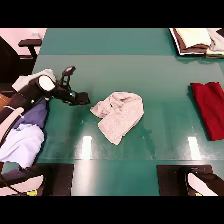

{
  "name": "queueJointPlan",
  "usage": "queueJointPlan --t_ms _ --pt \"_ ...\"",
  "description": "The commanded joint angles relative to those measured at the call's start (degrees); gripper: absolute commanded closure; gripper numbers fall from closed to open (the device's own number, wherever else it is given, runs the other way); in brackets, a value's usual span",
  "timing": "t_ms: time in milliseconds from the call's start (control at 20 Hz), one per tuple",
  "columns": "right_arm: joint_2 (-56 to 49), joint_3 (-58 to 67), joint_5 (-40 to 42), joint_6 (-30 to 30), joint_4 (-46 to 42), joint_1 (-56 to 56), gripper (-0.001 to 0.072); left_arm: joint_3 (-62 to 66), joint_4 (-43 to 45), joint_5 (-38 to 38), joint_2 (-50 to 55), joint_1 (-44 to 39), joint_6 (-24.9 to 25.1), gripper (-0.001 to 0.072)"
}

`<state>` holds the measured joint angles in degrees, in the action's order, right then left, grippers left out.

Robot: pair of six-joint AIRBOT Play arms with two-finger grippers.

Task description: Fold the shirts.

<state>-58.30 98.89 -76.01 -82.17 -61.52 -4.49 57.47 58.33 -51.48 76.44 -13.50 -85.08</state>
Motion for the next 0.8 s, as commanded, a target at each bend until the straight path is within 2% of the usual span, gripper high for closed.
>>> queueJointPlan --t_ms 0,200,250,300,350,400,600,650,750 --pt "-0.94 -0.04 -1.51 -0.02 0.11 0.04 0.0696 -3.98 -10.75 3.89 3.52 0.44 5.07 0.0251" --pt "-1.99 -0.04 -2.78 -0.02 0.09 0.04 0.0696 -3.98 -15.47 3.17 6.56 -1.09 7.72 0.0253" --pt "-2.1 -0.07 -2.86 0.0 0.07 0.04 0.0696 -3.96 -15.5 3.98 6.6 -1.68 7.76 0.0295" --pt "-2.32 -0.07 -3.17 -0.02 0.07 0.04 0.0696 -3.89 -15.52 4.81 6.6 -1.95 7.78 0.0468" --pt "-2.69 -0.07 -4.09 -0.02 0.02 0.04 0.0695 -3.54 -15.43 5.22 6.58 -1.86 7.56 0.0607" --pt "-3.13 -0.07 -5.77 0.0 -0.04 0.04 0.0695 -2.34 -15.21 4.94 6.58 -1.25 7.54 0.0686" --pt "-7.06 -0.52 -16.28 -0.09 -0.11 0.04 0.0696 8.09 -9.25 0.2 4.0 4.94 7.48 0.0687" --pt "-7.32 -1.57 -16.57 -0.33 -0.11 0.04 0.0696 9.46 -7.96 -0.09 3.45 5.7 7.48 0.0687" --pt "-7.15 -11.65 -13.42 -1.62 0.09 0.04 0.0695 15.58 -1.6 -1.77 0.83 8.98 7.08 0.0687"
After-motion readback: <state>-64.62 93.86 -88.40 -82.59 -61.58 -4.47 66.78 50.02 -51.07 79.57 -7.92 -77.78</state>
